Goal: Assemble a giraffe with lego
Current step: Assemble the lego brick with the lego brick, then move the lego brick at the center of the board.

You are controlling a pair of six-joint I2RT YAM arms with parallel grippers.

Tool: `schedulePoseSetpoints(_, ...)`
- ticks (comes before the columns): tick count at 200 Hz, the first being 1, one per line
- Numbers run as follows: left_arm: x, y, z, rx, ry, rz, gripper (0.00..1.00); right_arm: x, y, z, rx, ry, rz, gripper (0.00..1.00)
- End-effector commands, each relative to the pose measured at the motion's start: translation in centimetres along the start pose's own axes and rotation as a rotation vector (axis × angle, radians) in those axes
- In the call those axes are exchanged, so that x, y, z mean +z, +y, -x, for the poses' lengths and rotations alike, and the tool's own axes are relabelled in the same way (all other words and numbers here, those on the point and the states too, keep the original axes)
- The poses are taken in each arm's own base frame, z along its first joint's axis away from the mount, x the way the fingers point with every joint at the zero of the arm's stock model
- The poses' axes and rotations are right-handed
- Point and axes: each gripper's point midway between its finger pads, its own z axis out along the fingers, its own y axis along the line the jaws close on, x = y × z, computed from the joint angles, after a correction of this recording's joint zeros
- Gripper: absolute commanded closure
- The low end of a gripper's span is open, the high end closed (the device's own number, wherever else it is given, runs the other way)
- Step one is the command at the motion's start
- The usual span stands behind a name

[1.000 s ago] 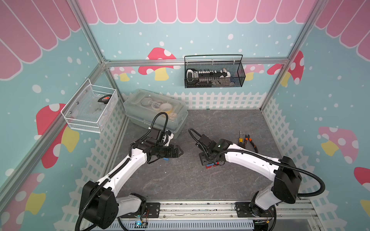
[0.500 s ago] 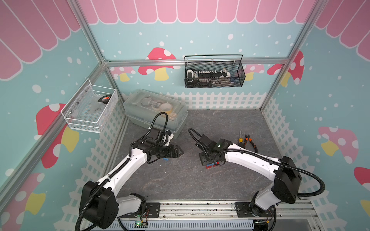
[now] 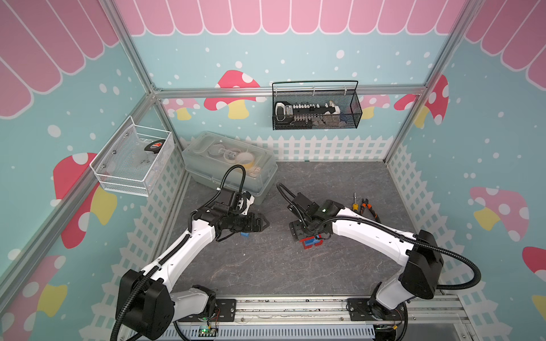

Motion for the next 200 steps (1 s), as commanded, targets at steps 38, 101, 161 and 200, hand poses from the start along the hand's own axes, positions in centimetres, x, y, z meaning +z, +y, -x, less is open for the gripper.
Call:
schedulePoseSetpoints(38,-1.8,2.4,1.7,-0.070,-0.080,0.054,0.03,-1.5,1.5,2.5,-0.097,-0.031,0.022,0.20)
schedulePoseSetpoints(101,-3.1,6.0,2.6,-0.145,-0.132,0.183,0.03,0.2,7.3,5.6,-0.147,-0.082,0.139,0.21)
schedulePoseSetpoints(161,-4.7,8.6,2.2,-0.189,-0.151,0.312,0.01,4.9,13.5,6.5,-0.170,-0.069,0.143,0.21)
schedulePoseSetpoints(200,-6.0,10.5,1.4,-0.257,-0.165,0.319,0.01,7.9,16.2,6.3,-0.118,-0.081,0.158,0.22)
